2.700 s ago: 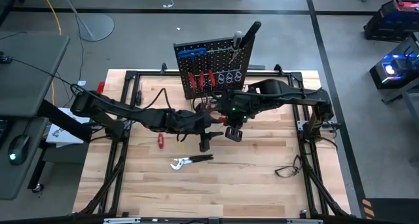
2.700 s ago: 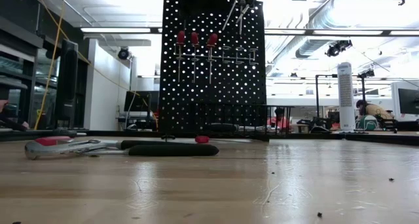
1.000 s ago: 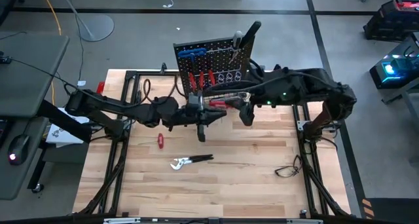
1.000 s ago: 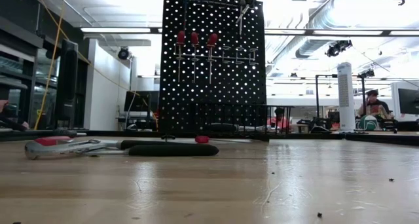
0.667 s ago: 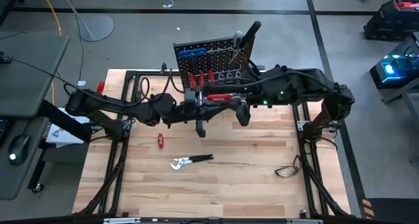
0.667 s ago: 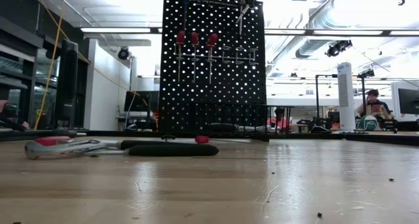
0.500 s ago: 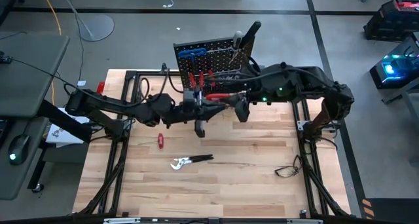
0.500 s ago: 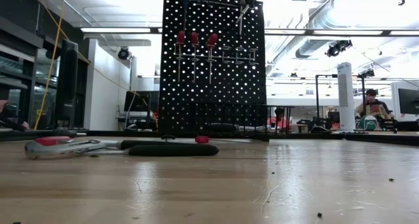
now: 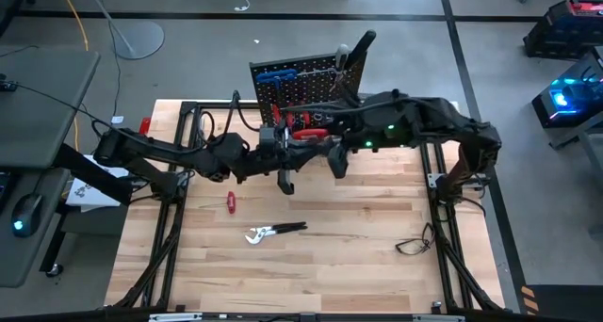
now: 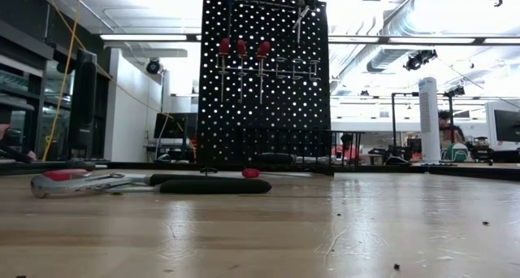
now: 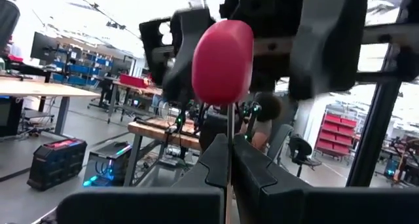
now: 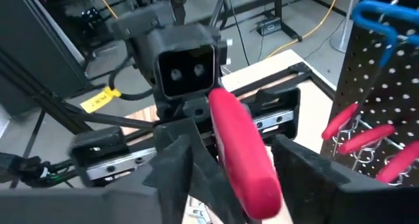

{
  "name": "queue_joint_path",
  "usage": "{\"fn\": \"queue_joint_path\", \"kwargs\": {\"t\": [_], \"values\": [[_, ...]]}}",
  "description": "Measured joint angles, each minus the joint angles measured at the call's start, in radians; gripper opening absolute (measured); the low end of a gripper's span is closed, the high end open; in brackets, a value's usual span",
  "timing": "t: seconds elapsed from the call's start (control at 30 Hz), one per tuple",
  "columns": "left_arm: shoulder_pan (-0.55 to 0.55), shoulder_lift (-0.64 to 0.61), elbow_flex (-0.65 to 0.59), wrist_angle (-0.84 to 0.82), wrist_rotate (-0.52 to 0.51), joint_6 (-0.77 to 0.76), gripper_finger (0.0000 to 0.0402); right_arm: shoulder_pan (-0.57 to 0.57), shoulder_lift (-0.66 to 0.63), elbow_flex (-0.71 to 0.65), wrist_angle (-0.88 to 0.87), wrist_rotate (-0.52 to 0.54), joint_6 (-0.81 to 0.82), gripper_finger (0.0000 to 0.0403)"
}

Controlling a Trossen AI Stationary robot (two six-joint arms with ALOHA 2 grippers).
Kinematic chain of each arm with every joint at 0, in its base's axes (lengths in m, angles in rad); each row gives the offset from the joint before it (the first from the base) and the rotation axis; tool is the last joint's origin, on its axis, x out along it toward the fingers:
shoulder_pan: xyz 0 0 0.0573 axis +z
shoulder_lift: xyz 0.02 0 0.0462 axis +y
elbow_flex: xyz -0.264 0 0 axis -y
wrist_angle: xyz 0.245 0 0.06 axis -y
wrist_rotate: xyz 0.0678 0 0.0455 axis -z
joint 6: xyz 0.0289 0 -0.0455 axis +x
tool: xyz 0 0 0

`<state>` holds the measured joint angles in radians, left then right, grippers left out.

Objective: Hang tools onto peg board
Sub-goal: Hang the red allen wrench on the peg board

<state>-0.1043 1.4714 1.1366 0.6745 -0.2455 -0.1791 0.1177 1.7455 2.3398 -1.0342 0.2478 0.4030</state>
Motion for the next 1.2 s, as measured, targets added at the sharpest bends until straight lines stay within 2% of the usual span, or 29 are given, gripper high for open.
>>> {"fn": "queue_joint_path", "kwargs": {"t": [0.27,0.5,0.63,0.87,1.0,1.2], "values": [[0.001,0.0,0.0,0.005,-0.001,0.016,0.0,-0.007,0.007,0.0,0.06,0.008,-0.02,0.0136],[0.002,0.0,0.0,0.029,-0.007,0.025,0.0,-0.007,0.005,0.0,0.06,0.005,-0.016,0.0102],[0.007,0.0,0.0,0.028,-0.007,0.023,0.0,-0.007,0.007,0.0,0.055,0.0,-0.028,0.004],[0.013,-0.002,0.001,0.02,-0.008,0.024,0.0,-0.007,0.007,0.0,0.069,0.012,-0.045,0.0036],[0.013,-0.019,0.004,-0.101,-0.008,-0.002,0.0004,-0.007,0.002,0.0,0.02,0.039,-0.043,0.0036],[0.019,-0.067,-0.003,-0.504,-0.01,-0.097,0.005,-0.002,-0.049,0.006,-0.069,0.115,0.004,0.0036]]}}
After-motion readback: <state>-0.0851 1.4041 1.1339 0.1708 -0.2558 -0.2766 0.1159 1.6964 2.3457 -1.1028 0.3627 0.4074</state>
